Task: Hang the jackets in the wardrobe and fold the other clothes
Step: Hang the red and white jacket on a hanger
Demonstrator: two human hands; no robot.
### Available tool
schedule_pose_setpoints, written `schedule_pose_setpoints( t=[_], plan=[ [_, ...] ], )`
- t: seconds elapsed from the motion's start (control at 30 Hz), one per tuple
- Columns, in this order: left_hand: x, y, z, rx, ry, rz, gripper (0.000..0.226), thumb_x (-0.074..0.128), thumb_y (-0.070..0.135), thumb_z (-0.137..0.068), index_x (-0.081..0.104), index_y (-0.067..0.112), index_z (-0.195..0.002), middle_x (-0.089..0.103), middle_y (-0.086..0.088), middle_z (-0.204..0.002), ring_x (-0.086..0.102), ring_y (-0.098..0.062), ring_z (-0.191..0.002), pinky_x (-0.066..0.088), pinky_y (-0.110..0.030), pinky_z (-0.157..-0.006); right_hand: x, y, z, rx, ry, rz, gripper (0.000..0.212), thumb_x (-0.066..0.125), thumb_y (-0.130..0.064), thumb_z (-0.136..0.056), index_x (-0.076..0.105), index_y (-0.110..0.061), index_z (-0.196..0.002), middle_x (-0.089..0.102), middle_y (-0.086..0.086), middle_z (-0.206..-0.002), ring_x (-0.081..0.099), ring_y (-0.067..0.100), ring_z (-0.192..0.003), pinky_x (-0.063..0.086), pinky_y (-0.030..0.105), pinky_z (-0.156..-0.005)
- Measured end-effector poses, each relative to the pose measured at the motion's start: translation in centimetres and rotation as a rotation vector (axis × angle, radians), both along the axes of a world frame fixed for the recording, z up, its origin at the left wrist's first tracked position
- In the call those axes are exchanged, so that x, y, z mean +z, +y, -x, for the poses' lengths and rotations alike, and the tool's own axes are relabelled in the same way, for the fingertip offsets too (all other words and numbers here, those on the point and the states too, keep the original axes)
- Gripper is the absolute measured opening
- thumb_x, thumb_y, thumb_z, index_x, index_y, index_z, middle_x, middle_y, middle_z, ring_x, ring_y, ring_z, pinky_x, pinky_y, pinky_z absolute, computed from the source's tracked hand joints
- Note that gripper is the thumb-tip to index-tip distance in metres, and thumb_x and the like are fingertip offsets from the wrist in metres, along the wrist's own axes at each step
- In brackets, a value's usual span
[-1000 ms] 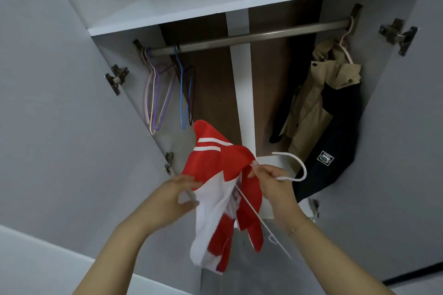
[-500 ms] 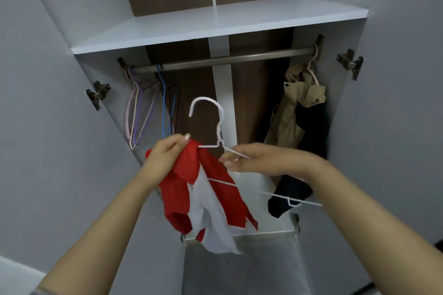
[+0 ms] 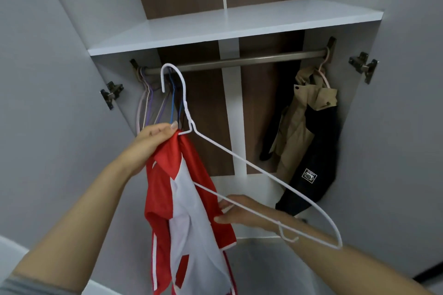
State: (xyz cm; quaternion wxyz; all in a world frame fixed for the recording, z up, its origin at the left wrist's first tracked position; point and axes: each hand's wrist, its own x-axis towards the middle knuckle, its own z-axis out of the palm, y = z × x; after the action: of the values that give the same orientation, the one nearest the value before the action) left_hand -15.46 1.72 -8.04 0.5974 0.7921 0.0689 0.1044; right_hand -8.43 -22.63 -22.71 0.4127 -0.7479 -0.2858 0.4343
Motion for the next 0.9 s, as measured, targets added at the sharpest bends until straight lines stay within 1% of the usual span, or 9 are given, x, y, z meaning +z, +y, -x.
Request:
schedule_pose_setpoints(
  t=[0.07, 0.2, 0.33, 0.4, 0.5, 0.63, 0.7, 0.8, 0.9],
  plan=[
    [0.0, 0.5, 1.1, 0.003, 0.007, 0.004, 0.093, 0.070, 0.071, -0.069, 0.053, -0.016, -0.099, 0.057, -0.020, -0.087, 0.054, -0.030, -0.079, 0.046, -0.034, -0.075, -0.7, 2.1, 0.6, -0.043, -0.126, -0.037, 0.007, 0.066, -0.024, -0.091, 0.064, -0.018, -0.092, 0.066, 0.001, -0.102, 0.064, 0.020, -0.102, 0.051, 0.033, -0.096],
    [-0.2, 2.2, 3.6, 0.067, -0.007, 0.040, 0.096, 0.073, 0.074, -0.062, 0.056, -0.013, -0.099, 0.059, -0.018, -0.087, 0.057, -0.026, -0.078, 0.049, -0.027, -0.068, 0.4, 2.7, -0.9, -0.121, -0.015, -0.123, 0.015, 0.063, -0.018, -0.093, 0.050, -0.020, -0.088, 0.063, 0.011, -0.118, 0.060, 0.019, -0.111, 0.046, 0.023, -0.094],
    [-0.3, 2.5, 4.9, 0.075, -0.010, 0.025, 0.084, 0.073, 0.072, -0.065, 0.061, -0.006, -0.094, 0.064, -0.010, -0.078, 0.063, -0.014, -0.066, 0.052, -0.019, -0.060, -0.4, 5.0, 1.5, 0.091, -0.003, -0.140, 0.072, 0.082, -0.030, -0.076, 0.037, -0.025, -0.132, 0.048, -0.005, -0.132, 0.048, 0.010, -0.122, 0.047, 0.023, -0.097],
    [0.0, 2.2, 5.0, 0.074, 0.013, -0.009, 0.079, 0.070, 0.071, -0.068, 0.062, -0.003, -0.092, 0.064, -0.008, -0.075, 0.062, -0.012, -0.063, 0.050, -0.018, -0.058, -1.8, 6.6, 3.3, 0.087, -0.032, -0.146, 0.057, 0.078, -0.025, -0.082, 0.053, -0.013, -0.132, 0.062, 0.005, -0.127, 0.060, 0.020, -0.115, 0.050, 0.034, -0.099],
    [0.5, 2.9, 5.6, 0.092, 0.034, -0.048, 0.051, 0.066, 0.068, -0.070, 0.068, 0.017, -0.076, 0.060, 0.002, -0.064, 0.056, -0.006, -0.056, 0.046, -0.014, -0.054, -2.6, 7.1, 2.7, -0.118, -0.089, -0.196, 0.019, 0.065, -0.021, -0.093, 0.071, -0.007, -0.104, 0.072, 0.014, -0.105, 0.070, 0.025, -0.095, 0.056, 0.038, -0.089],
    [0.2, 4.9, 7.6, 0.104, 0.039, -0.085, 0.037, 0.066, 0.049, -0.087, 0.061, 0.025, -0.058, 0.050, 0.013, -0.055, 0.045, 0.002, -0.050, 0.037, -0.010, -0.047, 1.1, 4.2, -3.2, -0.426, 0.117, -0.316, 0.018, 0.056, -0.020, -0.098, 0.069, -0.011, -0.105, 0.075, 0.007, -0.090, 0.070, 0.018, -0.077, 0.056, 0.031, -0.077],
    [-0.2, 5.4, 7.8, 0.100, 0.086, -0.177, 0.031, 0.064, 0.039, -0.085, 0.063, 0.022, -0.059, 0.052, 0.012, -0.056, 0.047, 0.002, -0.052, 0.038, -0.011, -0.048, 4.1, 2.8, -6.2, -0.391, 0.123, -0.344, 0.020, 0.056, -0.026, -0.098, 0.070, -0.012, -0.100, 0.075, 0.006, -0.083, 0.071, 0.020, -0.071, 0.057, 0.031, -0.073],
    [-0.3, 4.4, 4.9, -0.007, 0.115, -0.279, 0.030, 0.068, 0.040, -0.076, 0.064, 0.012, -0.065, 0.055, 0.002, -0.062, 0.051, -0.007, -0.060, 0.043, -0.016, -0.055, 10.1, -1.0, -9.9, -0.341, -0.177, -0.336, 0.024, 0.054, -0.032, -0.098, 0.070, -0.017, -0.091, 0.074, -0.002, -0.079, 0.070, 0.010, -0.072, 0.054, 0.019, -0.065],
    [-0.7, 4.3, 4.2, 0.030, 0.119, -0.307, 0.046, 0.070, 0.047, -0.072, 0.066, 0.002, -0.076, 0.059, -0.006, -0.066, 0.054, -0.012, -0.064, 0.045, -0.027, -0.062, 14.3, -0.9, -10.6, -0.173, -0.673, -0.229, 0.033, 0.052, -0.031, -0.099, 0.061, -0.007, -0.077, 0.055, -0.007, -0.063, 0.050, -0.001, -0.056, 0.039, 0.012, -0.058]
  ],
)
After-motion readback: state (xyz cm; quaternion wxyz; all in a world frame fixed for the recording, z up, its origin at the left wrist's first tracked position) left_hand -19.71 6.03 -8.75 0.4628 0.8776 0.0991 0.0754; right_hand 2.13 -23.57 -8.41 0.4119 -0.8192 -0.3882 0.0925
